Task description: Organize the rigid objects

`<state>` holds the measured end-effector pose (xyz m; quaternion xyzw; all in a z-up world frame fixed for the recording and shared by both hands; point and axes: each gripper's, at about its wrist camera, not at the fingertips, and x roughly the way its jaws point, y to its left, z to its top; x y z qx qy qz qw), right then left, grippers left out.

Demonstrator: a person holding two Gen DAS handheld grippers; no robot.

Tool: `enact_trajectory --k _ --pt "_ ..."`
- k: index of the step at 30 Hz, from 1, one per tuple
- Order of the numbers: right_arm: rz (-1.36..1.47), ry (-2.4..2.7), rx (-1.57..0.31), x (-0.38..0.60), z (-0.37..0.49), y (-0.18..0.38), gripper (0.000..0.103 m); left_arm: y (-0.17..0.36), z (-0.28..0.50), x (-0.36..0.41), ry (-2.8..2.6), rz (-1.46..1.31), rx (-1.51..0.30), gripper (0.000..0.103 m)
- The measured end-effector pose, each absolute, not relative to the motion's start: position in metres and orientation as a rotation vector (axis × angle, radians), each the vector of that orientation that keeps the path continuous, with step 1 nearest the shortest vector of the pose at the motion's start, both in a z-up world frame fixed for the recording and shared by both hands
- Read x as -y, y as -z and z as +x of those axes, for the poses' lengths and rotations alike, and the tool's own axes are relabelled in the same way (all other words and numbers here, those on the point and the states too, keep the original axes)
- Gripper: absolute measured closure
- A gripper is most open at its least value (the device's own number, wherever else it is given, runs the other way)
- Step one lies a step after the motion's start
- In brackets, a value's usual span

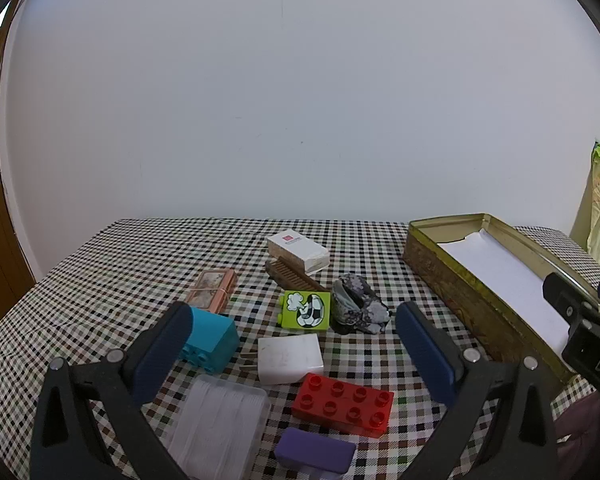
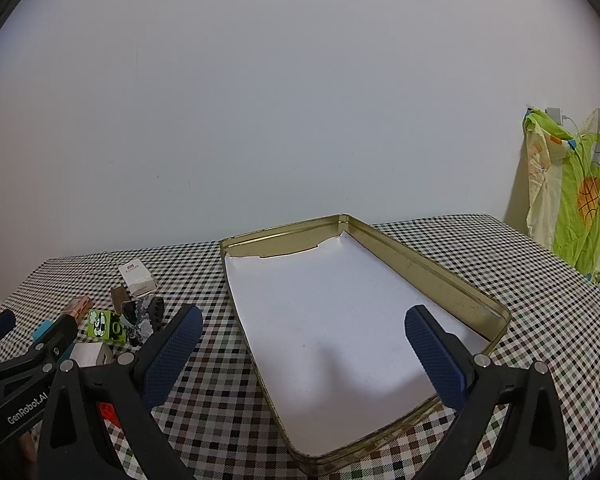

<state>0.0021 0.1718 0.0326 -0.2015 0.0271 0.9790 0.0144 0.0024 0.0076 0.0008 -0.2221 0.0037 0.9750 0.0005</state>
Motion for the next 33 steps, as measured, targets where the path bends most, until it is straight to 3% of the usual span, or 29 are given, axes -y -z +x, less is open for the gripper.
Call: enact_trajectory --k 33 --pt "-0.621 -3.057 -0.092 -0.1698 0.0025 -0.0303 0.000 -0.0013 -0.0005 -0.0067 -3.062 -0.712 0.000 0.000"
